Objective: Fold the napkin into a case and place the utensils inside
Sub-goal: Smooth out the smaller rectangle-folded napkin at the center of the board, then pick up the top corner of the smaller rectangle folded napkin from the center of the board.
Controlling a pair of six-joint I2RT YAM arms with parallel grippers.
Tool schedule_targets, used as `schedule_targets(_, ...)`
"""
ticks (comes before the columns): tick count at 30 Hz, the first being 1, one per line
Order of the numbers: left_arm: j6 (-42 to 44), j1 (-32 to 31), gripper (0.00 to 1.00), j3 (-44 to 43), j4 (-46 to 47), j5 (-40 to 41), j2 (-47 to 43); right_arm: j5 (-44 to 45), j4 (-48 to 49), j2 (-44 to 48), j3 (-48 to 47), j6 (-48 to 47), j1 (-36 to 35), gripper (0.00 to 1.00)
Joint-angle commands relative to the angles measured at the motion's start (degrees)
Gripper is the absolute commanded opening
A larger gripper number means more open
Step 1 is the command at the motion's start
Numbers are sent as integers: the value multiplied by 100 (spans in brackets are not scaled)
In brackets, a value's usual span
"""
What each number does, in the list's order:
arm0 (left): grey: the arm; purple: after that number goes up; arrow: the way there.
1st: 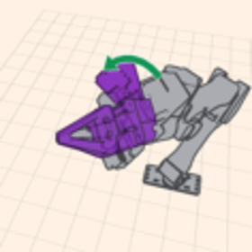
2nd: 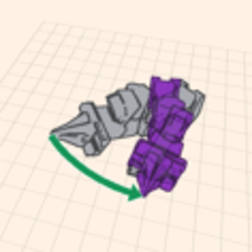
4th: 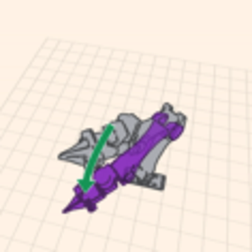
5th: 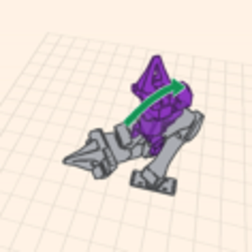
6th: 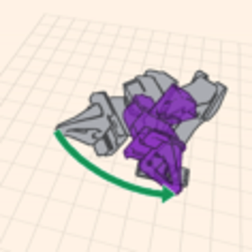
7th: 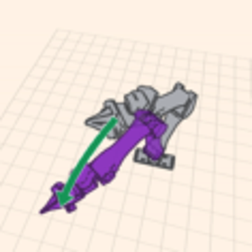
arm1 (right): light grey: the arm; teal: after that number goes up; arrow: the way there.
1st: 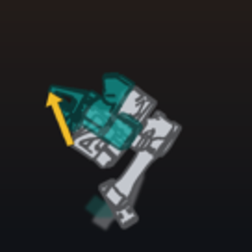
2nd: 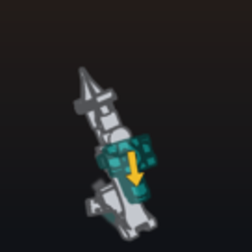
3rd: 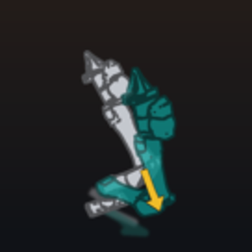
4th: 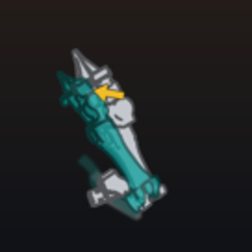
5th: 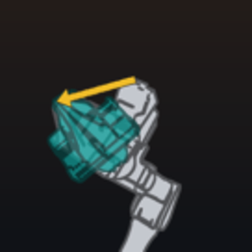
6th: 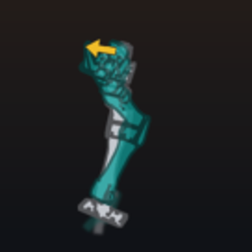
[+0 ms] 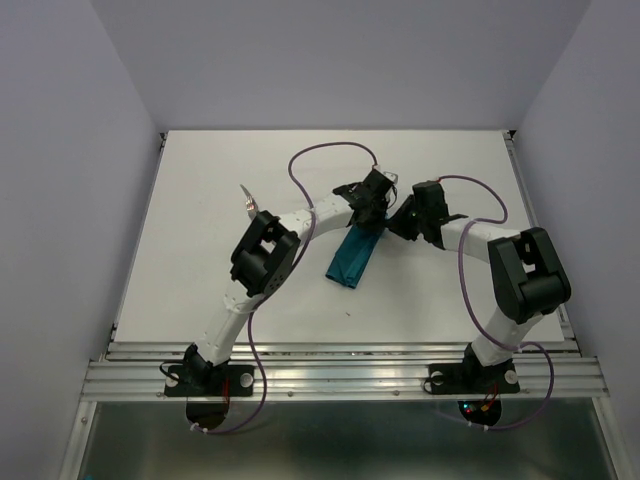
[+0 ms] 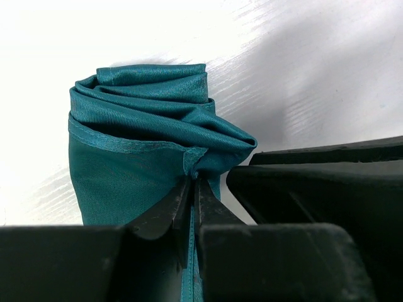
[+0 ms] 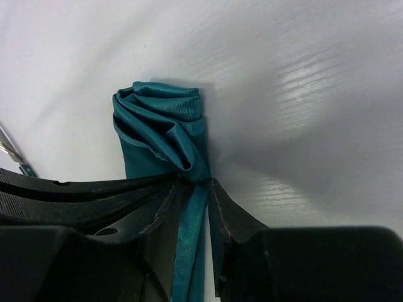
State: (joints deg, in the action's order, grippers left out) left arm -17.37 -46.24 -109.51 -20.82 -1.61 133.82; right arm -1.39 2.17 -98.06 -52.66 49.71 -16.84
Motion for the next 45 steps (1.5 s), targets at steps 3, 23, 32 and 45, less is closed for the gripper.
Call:
schedule_targets(3, 93, -17, 22, 79, -45, -200, -664, -186, 204, 112, 37, -137, 268, 35)
schedule_targets(23, 41, -192, 73, 0, 34, 99, -585, -309, 196, 358, 256, -287, 779, 41)
schedule_targets(32, 84, -228, 56, -254, -36, 609, -278, -362, 196, 384, 344, -296, 884, 41)
schedule_targets(45, 146, -228, 42, -351, -98, 697, 21, -380, 204, 358, 345, -287, 937, 41)
